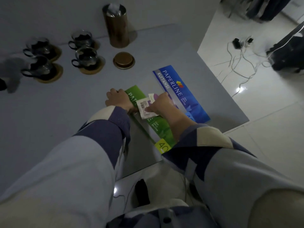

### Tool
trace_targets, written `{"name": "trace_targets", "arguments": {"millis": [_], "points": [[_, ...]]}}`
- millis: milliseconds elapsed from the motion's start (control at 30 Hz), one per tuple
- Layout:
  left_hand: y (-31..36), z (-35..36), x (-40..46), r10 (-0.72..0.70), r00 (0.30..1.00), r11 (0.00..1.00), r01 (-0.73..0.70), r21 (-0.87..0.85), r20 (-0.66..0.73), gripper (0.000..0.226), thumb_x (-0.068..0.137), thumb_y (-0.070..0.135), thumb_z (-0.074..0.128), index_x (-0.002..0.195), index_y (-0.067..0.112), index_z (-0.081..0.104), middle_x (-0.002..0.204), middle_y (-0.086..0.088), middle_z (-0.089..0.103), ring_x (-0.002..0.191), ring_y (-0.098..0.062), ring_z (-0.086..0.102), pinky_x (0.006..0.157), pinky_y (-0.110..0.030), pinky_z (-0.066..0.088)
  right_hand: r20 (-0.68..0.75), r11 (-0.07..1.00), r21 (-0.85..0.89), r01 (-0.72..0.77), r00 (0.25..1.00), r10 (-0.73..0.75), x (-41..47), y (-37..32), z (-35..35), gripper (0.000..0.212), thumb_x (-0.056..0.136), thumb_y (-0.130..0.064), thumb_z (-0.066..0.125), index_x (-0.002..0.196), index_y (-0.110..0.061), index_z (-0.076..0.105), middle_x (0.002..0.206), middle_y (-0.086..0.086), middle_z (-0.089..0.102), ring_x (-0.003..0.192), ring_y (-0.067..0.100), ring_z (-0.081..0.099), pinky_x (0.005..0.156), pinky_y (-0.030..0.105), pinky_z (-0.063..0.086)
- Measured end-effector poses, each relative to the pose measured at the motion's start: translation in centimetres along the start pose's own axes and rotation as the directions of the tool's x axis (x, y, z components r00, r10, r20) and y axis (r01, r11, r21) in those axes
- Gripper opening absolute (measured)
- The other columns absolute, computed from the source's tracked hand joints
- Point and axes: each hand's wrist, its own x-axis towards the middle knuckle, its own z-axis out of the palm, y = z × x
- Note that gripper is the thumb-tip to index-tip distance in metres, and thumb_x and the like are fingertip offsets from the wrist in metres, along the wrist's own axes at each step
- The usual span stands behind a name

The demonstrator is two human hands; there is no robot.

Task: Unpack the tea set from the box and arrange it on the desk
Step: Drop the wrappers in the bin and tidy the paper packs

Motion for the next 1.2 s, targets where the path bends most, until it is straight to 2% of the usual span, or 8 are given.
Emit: {"name": "trace_targets", "arguments": {"millis": [167, 300, 400, 533, 633, 900, 1067, 1200], "points": [[0.7, -0.2, 0.7, -0.092, 0.996, 0.961, 0.09, -0.262, 0.003, 0.073, 0.074, 0.019, 0.078, 0.133, 0.009, 0.035, 0.137, -0.014, 0.028, 0.117, -0.034, 0.042, 0.087, -0.042, 0.042, 0.058, 0.995, 0.05, 0.081, 0.995, -0.083, 0.8, -0.5, -1.2, 0.077, 0.072, -0.025, 0.082, 0.133, -0.008, 0.04, 0.127, 0.011, 0.056, 0.116, 0.03, 0.056, 0.096, 0.042, 0.049], [1.5, -0.5, 1.6, -0.106, 0.993, 0.767, 0.111, -0.632, 0.047, 0.047, 0.083, 0.005, 0.065, 0.12, 0.016, 0.038, 0.117, -0.005, 0.038, 0.09, -0.024, 0.05, 0.077, -0.032, 0.043, 0.054, 0.949, 0.293, 0.119, 0.989, -0.141, 2.9, -0.9, -4.2, 0.069, 0.083, -0.007, 0.071, 0.14, -0.008, 0.032, 0.128, 0.011, 0.055, 0.113, 0.03, 0.059, 0.089, 0.032, 0.05], [2.2, -0.9, 2.5, -0.12, 0.993, 0.594, 0.064, -0.802, -0.009, 0.027, 0.087, 0.001, 0.053, 0.105, 0.018, 0.04, 0.092, 0.0, 0.049, 0.095, -0.027, 0.055, 0.083, -0.038, 0.049, -0.069, 0.951, 0.275, 0.139, 0.99, -0.125, 5.1, -1.0, -6.5, 0.063, 0.085, -0.013, 0.069, 0.137, -0.004, 0.035, 0.131, 0.015, 0.053, 0.118, 0.03, 0.054, 0.094, 0.035, 0.045], [3.0, -1.2, 3.3, -0.228, 0.973, 0.461, 0.081, -0.884, -0.03, 0.023, 0.081, 0.006, 0.066, 0.1, 0.012, 0.054, 0.1, -0.005, 0.055, 0.093, -0.022, 0.058, 0.094, -0.039, 0.052, -0.102, 0.989, 0.122, 0.077, 0.993, -0.065, 8.5, -0.7, -7.7, 0.073, 0.085, -0.037, 0.068, 0.142, -0.008, 0.031, 0.14, 0.016, 0.039, 0.128, 0.033, 0.046, 0.106, 0.038, 0.04], [3.3, -0.9, 3.8, -0.267, 0.964, 0.471, 0.119, -0.874, -0.013, 0.016, 0.081, 0.012, 0.066, 0.067, 0.018, 0.061, 0.096, -0.014, 0.072, 0.092, -0.03, 0.069, 0.09, -0.045, 0.055, -0.096, 1.0, -0.028, 0.013, 0.995, -0.016, 10.1, -0.3, -7.5, 0.08, 0.084, -0.047, 0.066, 0.143, -0.007, 0.03, 0.142, 0.016, 0.035, 0.131, 0.031, 0.04, 0.106, 0.037, 0.036], [4.5, 0.7, 4.5, -0.234, 0.966, 0.571, 0.048, -0.819, -0.106, 0.018, 0.092, 0.021, 0.056, 0.109, 0.016, 0.049, 0.107, -0.007, 0.062, 0.1, -0.029, 0.063, 0.094, -0.043, 0.051, 0.014, 0.996, 0.007, -0.084, 0.996, 0.084, 17.0, 0.7, -6.9, 0.094, 0.03, -0.056, 0.084, 0.109, -0.012, 0.058, 0.111, 0.012, 0.065, 0.103, 0.035, 0.061, 0.089, 0.049, 0.05], [5.2, -0.3, 4.4, -0.236, 0.968, 0.542, 0.058, -0.838, -0.085, 0.023, 0.097, 0.023, 0.049, 0.119, 0.016, 0.047, 0.101, -0.005, 0.059, 0.099, -0.031, 0.064, 0.092, -0.047, 0.052, 0.024, 0.978, 0.143, 0.154, 0.987, -0.159, 11.8, -0.5, -9.2, 0.072, 0.078, -0.024, 0.077, 0.13, -0.018, 0.028, 0.128, 0.014, 0.049, 0.112, 0.033, 0.057, 0.093, 0.045, 0.05], [6.0, -2.4, 4.4, -0.206, 0.971, 0.517, 0.001, -0.856, -0.124, 0.026, 0.096, 0.025, 0.049, 0.121, 0.016, 0.047, 0.107, -0.01, 0.062, 0.1, -0.033, 0.063, 0.092, -0.047, 0.052, 0.06, 0.943, 0.25, 0.22, 0.969, -0.242, 9.9, -2.2, -13.2, 0.069, 0.087, -0.014, 0.068, 0.142, -0.013, 0.025, 0.131, 0.015, 0.05, 0.117, 0.03, 0.055, 0.092, 0.039, 0.049]]}}
